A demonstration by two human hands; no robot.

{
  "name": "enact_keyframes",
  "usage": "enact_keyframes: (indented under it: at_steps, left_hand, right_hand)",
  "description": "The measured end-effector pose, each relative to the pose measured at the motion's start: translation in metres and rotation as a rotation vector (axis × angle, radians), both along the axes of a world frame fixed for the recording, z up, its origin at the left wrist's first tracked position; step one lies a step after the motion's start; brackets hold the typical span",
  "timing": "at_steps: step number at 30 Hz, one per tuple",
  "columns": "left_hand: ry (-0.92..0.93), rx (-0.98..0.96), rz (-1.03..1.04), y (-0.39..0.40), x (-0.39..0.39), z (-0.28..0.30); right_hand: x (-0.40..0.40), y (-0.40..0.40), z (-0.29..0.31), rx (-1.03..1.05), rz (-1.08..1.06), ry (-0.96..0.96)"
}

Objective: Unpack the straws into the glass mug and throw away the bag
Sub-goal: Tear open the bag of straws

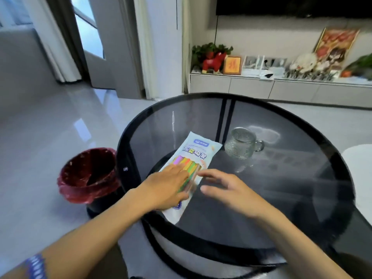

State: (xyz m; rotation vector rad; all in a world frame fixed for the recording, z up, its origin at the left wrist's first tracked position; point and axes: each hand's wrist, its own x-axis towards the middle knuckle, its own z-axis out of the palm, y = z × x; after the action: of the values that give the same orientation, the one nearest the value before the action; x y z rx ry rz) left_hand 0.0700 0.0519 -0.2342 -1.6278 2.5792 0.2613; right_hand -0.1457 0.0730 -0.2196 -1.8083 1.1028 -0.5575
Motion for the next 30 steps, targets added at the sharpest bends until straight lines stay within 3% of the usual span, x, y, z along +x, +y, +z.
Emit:
enact_keyframes:
  at_steps: [2, 4, 7, 10, 14, 18, 21, 30]
  left_hand:
    - [-0.038, 0.014, -0.12, 0.014, 0.018, 0.001]
    - [-0.021, 0.013, -0.186, 0.02, 0.029, 0.003]
    - [0.027, 0.014, -0.134, 0.015, 0.033, 0.007]
    - [0.108, -0.031, 0.033, 0.002, 0.019, 0.01]
    - [0.265, -0.146, 0.382, -0.009, -0.02, 0.003]
    - [0.12, -0.203, 0.298, -0.026, -0.036, -0.011]
    - [0.173, -0.155, 0.232, -0.033, -0.039, -0.008]
    - [0.364, -0.149, 0.171, -0.037, -0.05, 0.011]
  right_hand:
    - [-0.018, 0.0, 0.0, 0.009, -0.24, -0.031]
    - [-0.03, 0.0, -0.009, 0.026, -0.499, 0.113]
    - [-0.034, -0.01, -0.016, 0.177, -0.636, 0.059]
    - [-0.03, -0.027, -0.007, 0.371, -0.598, -0.098]
    - [-0.035, -0.045, -0.006, 0.498, -0.619, -0.132]
    - [-0.04, -0.056, -0.013, 0.476, -0.586, -0.069]
    - [-0.036, -0.061, -0.012, 0.559, -0.485, -0.096]
    - [-0.026, -0.073, -0.017, 0.766, -0.552, -0.712]
